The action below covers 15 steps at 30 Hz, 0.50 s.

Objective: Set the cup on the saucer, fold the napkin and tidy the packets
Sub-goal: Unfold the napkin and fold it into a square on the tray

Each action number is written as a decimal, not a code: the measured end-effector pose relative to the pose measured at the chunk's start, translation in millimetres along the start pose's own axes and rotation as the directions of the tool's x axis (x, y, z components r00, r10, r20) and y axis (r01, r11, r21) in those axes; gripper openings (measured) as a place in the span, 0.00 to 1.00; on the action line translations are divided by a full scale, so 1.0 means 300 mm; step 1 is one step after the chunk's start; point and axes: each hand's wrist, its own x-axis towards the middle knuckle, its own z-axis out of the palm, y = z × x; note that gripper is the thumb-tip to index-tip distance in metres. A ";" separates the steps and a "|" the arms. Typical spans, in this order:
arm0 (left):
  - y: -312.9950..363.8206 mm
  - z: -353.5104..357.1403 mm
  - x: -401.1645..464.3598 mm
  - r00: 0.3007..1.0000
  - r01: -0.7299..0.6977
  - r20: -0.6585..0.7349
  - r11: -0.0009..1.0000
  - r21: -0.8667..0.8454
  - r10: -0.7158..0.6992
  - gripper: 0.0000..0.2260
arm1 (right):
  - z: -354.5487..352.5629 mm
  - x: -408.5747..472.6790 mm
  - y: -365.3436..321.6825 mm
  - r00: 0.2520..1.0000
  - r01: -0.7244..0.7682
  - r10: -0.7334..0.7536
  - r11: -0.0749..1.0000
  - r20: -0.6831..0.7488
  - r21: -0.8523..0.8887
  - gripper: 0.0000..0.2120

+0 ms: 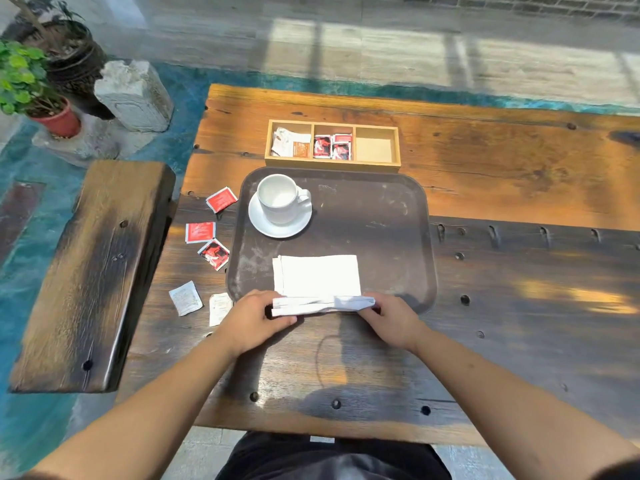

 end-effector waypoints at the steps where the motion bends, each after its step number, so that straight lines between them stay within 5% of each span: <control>1: -0.001 -0.001 0.009 0.999 0.036 -0.011 0.999 -0.027 -0.036 0.13 | 0.000 0.012 0.002 0.999 -0.037 0.037 0.999 -0.021 0.013 0.09; 5: -0.012 0.001 0.047 0.963 0.255 -0.049 0.957 -0.140 -0.264 0.16 | -0.003 0.063 0.001 0.983 -0.166 0.169 0.985 -0.070 0.048 0.16; 15: -0.009 0.008 0.151 0.919 0.376 -0.089 0.922 -0.097 -0.384 0.17 | -0.033 0.200 -0.032 0.973 -0.215 0.206 0.973 -0.102 -0.088 0.18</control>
